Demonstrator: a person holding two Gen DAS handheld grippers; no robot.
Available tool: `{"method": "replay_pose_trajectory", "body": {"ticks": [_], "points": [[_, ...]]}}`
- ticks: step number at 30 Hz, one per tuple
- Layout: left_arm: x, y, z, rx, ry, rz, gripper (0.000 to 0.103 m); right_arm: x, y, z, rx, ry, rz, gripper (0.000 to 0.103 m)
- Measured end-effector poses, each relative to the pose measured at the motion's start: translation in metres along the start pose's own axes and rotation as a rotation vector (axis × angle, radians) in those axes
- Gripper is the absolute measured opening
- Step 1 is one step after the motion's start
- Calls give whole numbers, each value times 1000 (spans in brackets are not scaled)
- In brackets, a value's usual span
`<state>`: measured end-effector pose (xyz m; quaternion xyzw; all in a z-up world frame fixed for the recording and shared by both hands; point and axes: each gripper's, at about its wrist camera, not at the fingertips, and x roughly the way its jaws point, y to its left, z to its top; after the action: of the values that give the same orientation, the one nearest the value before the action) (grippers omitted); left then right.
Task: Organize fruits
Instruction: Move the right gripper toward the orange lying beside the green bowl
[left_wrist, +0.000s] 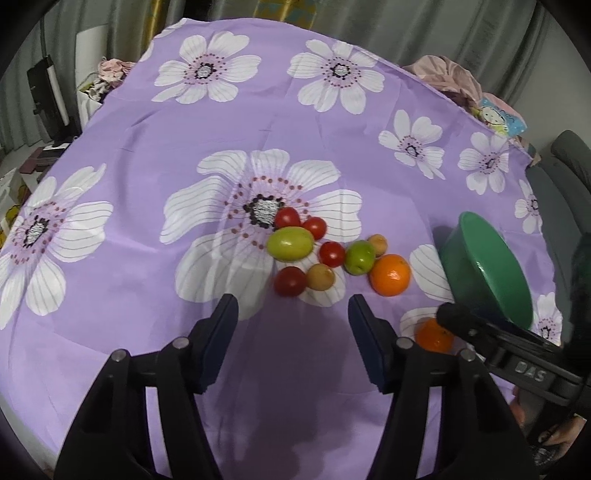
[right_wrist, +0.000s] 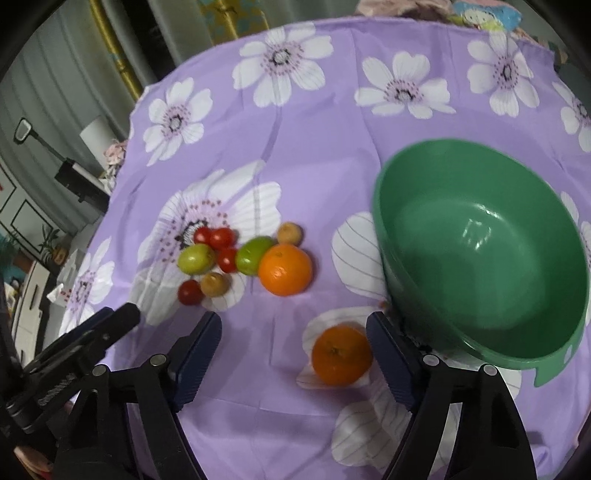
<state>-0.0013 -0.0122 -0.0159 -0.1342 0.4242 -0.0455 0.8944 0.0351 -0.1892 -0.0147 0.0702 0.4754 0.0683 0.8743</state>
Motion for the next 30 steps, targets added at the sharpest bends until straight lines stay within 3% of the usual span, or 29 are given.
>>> {"method": "replay_pose_trajectory", "body": {"ticks": [6, 13, 19, 30], "points": [[6, -2, -1, 2, 21, -8, 61, 15, -7, -2, -11, 44, -78, 82], [8, 4, -1, -15, 37, 2, 61, 30, -14, -7, -25, 94, -111, 81], [9, 9, 1, -30, 42, 8, 61, 33, -12, -7, -57, 85, -198, 59], [9, 15, 2, -46, 46, 12, 61, 27, -15, -4, -66, 99, -174, 54]]}}
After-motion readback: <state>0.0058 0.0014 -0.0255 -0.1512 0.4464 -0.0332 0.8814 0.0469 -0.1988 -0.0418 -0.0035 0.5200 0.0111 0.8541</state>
